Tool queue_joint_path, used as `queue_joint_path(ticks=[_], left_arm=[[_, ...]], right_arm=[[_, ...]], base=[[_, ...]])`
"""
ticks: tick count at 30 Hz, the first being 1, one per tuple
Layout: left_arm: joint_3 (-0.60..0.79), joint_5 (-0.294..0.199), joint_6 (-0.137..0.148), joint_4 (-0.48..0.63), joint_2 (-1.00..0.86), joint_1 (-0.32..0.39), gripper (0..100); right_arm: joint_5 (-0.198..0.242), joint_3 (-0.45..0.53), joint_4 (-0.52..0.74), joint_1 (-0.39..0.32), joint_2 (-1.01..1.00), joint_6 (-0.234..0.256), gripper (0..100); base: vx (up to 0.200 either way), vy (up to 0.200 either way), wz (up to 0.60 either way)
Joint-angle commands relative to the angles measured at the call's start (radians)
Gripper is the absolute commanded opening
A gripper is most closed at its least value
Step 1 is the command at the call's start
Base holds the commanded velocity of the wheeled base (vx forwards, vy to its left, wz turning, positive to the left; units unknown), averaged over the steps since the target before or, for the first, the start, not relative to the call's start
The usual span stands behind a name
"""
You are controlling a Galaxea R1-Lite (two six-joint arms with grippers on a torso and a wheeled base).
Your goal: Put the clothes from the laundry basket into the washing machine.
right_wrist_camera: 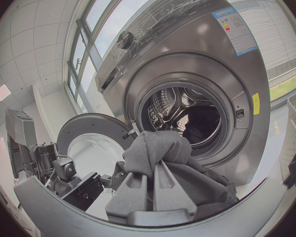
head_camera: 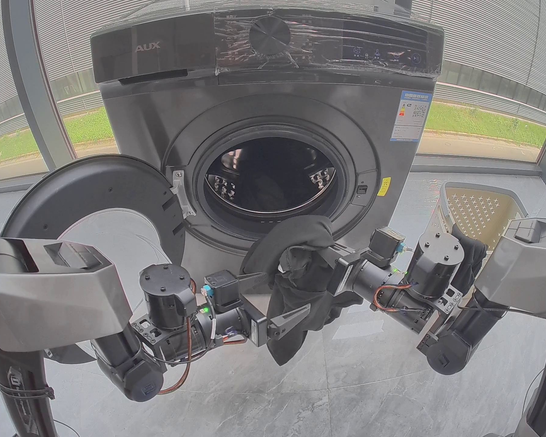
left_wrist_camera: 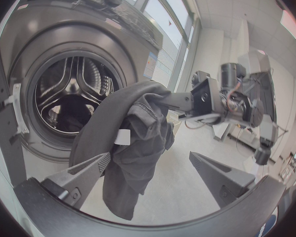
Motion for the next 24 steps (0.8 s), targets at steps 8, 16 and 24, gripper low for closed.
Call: queue_joint_path(ticks=[8,16,24], left_arm=[[-0.062,0.002,-0.087,0.001,0.081,0.008,100],[-0.077,0.004,-0.114,0.003,0.116,0.007,100],[-0.102,-0.001,-0.197,0.001,0.121,-0.002,100]], right_arm=[[0.000,-0.005,-0.001,0.007,0.004,0.000,0],[0.000,-0.010,-0.001,0.007,0.007,0.001,0],[-0.002,-0.011,-0.001,0.011,0.014,0.001,0]], base=[[0.000,0.000,0.00],[0.000,0.000,0.00],[0.000,0.000,0.00]])
